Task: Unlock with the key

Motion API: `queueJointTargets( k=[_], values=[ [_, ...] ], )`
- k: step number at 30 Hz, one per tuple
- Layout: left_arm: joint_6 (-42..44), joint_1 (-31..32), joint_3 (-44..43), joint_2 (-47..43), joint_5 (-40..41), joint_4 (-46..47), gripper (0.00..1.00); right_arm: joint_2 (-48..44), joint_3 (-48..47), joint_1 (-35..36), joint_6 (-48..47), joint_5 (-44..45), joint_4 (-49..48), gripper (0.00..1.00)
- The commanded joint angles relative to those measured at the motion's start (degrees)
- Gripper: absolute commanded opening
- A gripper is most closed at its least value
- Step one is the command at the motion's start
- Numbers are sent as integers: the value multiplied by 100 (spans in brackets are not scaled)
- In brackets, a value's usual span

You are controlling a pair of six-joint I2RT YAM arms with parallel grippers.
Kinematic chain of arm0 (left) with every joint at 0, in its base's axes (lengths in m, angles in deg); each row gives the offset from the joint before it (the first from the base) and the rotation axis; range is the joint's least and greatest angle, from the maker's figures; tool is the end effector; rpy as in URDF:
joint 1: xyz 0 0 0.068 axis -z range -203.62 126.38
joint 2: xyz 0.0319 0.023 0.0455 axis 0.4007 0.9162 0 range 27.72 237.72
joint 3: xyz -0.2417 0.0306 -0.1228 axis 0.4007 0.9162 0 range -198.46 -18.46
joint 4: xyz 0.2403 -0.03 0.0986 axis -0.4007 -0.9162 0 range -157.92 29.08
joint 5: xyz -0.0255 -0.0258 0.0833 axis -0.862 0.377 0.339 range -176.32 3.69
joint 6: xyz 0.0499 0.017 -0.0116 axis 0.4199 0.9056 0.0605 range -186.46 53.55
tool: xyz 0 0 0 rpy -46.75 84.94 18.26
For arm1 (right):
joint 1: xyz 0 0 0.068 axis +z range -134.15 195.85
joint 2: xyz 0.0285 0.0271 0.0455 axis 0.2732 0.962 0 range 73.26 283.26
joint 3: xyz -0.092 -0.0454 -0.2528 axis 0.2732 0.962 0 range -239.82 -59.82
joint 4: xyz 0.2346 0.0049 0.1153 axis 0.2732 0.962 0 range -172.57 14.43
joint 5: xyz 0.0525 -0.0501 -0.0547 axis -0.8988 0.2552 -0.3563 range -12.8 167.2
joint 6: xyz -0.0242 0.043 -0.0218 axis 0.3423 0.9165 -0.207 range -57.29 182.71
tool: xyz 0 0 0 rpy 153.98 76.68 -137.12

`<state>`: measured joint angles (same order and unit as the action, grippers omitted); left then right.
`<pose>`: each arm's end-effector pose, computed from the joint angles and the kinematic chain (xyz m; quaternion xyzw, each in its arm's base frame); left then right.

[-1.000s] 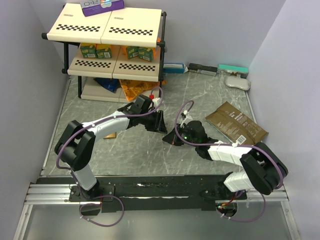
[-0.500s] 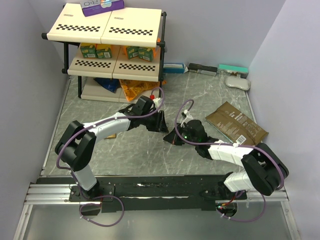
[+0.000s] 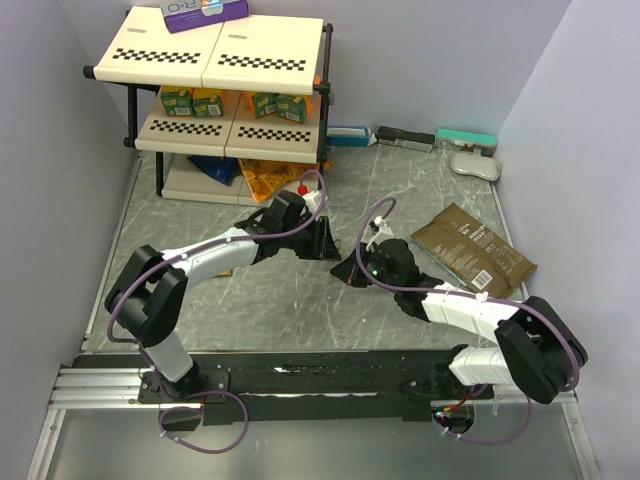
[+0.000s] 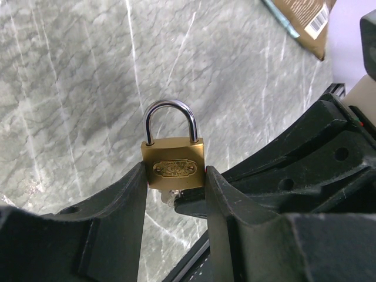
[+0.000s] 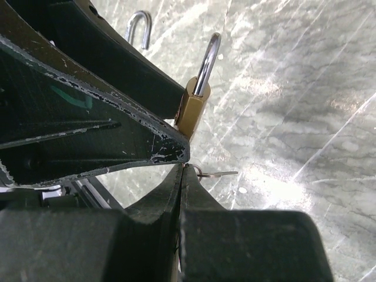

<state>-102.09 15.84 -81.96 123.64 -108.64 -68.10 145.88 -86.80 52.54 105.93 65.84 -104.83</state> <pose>0.2760 -0.2447 0.2272 0.1121 0.8844 -0.3935 0.2244 0.2006 0.1582 0.1890 -0.0069 0.8333 0.4143 0.3658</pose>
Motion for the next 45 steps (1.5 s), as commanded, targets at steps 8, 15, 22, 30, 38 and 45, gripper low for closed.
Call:
queueJointTargets(
  k=[8,15,22,30,38,45],
  values=[
    [-277,246,260,-240,-202,6,1,-556,-9,-188,46,704,-1052,0],
    [-251,325,277,-258,-211,32,1,-775,52,-267,-60,837,-1052,0],
    [-233,413,286,-276,-140,50,1,-1013,149,-373,-156,924,-1158,0],
    [-277,466,321,-275,-281,173,1,-1189,342,-408,-367,968,-1613,0],
    [-549,475,426,-407,-746,480,1,-1075,659,-408,-578,977,-2475,0],
    [-822,589,497,-522,-975,630,1,-1074,791,-382,-771,1038,-2986,0]
  ],
)
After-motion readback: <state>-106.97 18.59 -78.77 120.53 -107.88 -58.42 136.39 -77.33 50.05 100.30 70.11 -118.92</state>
